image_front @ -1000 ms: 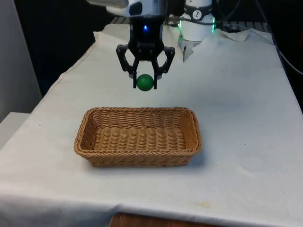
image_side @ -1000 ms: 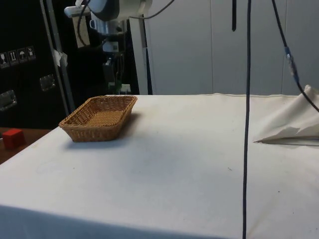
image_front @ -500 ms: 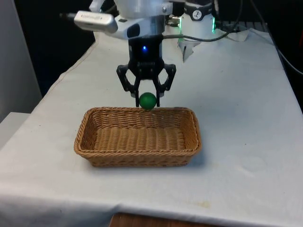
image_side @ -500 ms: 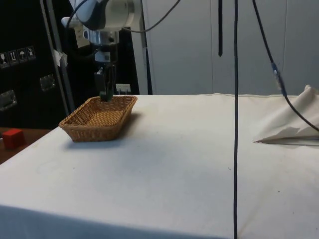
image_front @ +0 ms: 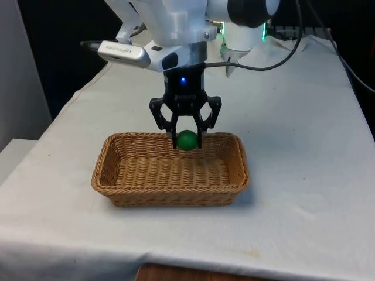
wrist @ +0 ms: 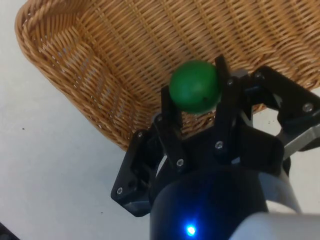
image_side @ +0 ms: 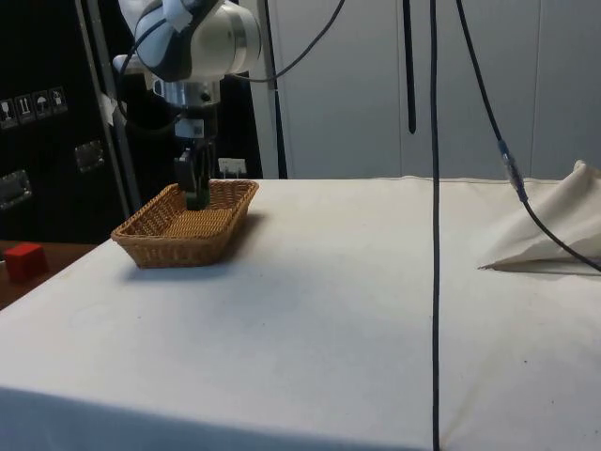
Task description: Pick up the ball and place it into the basket.
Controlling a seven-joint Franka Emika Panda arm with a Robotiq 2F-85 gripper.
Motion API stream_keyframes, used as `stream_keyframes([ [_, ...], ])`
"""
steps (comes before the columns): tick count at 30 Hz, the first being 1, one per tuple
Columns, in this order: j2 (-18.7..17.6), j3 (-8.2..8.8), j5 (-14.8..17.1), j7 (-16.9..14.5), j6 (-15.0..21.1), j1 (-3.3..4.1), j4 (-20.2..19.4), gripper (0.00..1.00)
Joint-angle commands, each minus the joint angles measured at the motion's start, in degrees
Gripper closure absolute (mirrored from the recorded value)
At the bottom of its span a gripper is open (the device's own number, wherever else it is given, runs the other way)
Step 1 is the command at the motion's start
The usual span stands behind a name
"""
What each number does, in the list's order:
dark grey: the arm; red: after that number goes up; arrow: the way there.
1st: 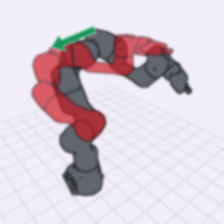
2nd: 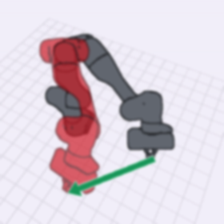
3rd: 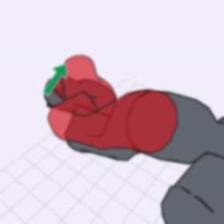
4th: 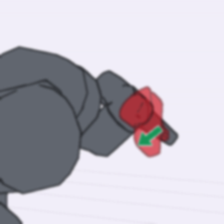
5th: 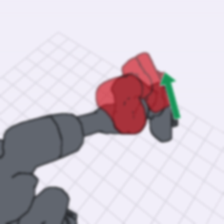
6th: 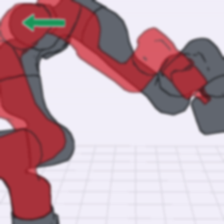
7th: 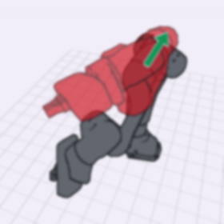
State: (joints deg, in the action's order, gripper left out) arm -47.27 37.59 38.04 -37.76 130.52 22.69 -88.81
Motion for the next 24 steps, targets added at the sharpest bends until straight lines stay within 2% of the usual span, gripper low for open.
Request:
stream_keyframes([
  [1,0.0,0.00,0.0,0.0,0.0,0.00,0.0,0.99],
  [5,-0.1,-0.11,0.1,-0.1,-0.2,-0.11,0.2,0.99],
  [7,-0.1,-0.11,0.1,0.0,-0.2,-0.11,0.3,0.92],
  [8,-0.1,-0.11,0.1,0.0,-0.2,-0.11,0.3,0.81],
  [9,-0.2,-0.11,0.1,0.0,-0.2,-0.11,0.3,0.64],
  [11,0.0,0.00,0.0,0.0,0.0,0.06,0.1,0.47],
  [12,-0.2,-0.11,0.1,0.0,-0.2,-0.11,0.4,0.47],
  [16,-0.2,-0.11,0.1,0.0,-0.2,-0.17,0.4,0.12],
  [17,-0.2,-0.11,0.1,0.0,-0.2,-0.17,0.4,0.00],
  [20,-0.2,-0.11,0.1,0.0,-0.2,-0.17,0.5,0.00],
  [21,0.0,0.00,0.0,0.0,0.0,0.06,0.1,0.00],
  [22,-0.2,-0.11,0.1,0.0,-0.2,-0.17,0.5,0.00],
  [24,0.2,0.17,-0.1,0.2,-0.3,0.11,0.1,0.00],
])
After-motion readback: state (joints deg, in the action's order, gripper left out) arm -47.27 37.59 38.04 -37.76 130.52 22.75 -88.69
